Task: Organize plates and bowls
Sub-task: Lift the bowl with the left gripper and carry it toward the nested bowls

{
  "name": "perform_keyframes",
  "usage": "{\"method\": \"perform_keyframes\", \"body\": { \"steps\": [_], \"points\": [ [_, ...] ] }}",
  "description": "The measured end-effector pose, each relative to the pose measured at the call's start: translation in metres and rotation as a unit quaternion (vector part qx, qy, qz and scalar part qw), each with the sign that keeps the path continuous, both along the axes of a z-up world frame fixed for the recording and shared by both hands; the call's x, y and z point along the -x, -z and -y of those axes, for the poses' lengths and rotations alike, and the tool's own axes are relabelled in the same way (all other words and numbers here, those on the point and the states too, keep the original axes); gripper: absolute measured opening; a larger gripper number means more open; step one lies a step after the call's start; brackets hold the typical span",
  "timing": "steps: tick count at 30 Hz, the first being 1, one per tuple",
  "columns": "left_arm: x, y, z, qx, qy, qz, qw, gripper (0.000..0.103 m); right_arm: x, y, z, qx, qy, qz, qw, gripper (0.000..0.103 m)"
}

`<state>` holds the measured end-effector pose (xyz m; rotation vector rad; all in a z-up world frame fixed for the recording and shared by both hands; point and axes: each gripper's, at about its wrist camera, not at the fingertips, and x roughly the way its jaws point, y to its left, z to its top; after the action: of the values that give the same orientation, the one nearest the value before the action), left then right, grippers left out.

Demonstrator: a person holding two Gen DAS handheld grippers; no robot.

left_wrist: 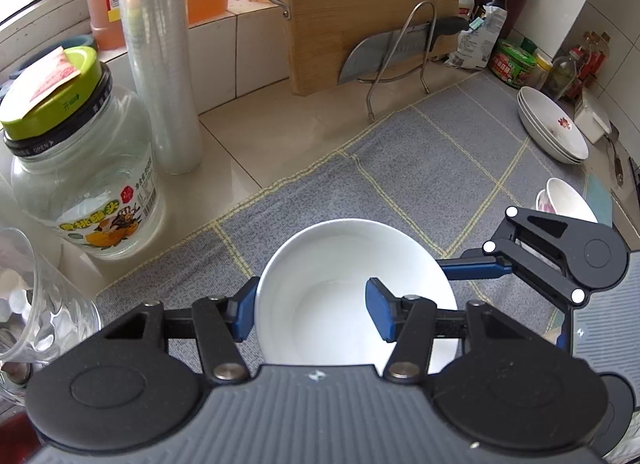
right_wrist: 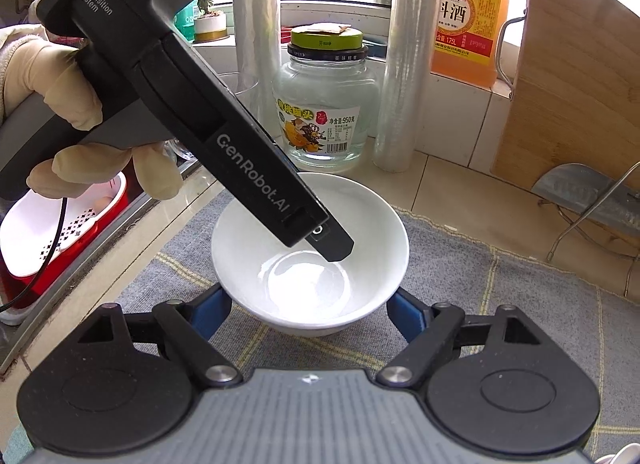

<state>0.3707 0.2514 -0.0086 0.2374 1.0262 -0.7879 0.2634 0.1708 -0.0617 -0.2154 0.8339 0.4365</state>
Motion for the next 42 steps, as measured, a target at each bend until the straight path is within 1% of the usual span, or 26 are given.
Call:
{"method": "perform_keyframes", "body": {
  "steps": [6,10,18,29,42],
  "points": [
    [0.021,-0.013,0.013,-0.002,-0.004,0.011,0.9999,0.055,0.016,-0.016,0.011,0.001,-0.010,-0.001,1.000,0.088],
    [0.032,-0.019,0.021,0.007,-0.008,0.009,0.9999,0.055,0.028,-0.027,0.020,0.000,-0.011,0.002,1.000,0.088],
    [0.051,-0.035,0.043,0.013,-0.002,0.020,0.9997,0.055,0.049,-0.042,0.040,0.007,-0.006,0.010,1.000,0.088],
    [0.066,-0.054,0.086,0.017,0.036,0.038,0.9985,0.055,0.070,-0.057,0.075,0.008,0.030,0.025,0.999,0.088],
    [0.075,-0.066,0.150,0.025,0.107,0.051,0.9926,0.055,0.088,-0.065,0.121,0.016,0.099,0.036,0.994,0.088]
  ]
}}
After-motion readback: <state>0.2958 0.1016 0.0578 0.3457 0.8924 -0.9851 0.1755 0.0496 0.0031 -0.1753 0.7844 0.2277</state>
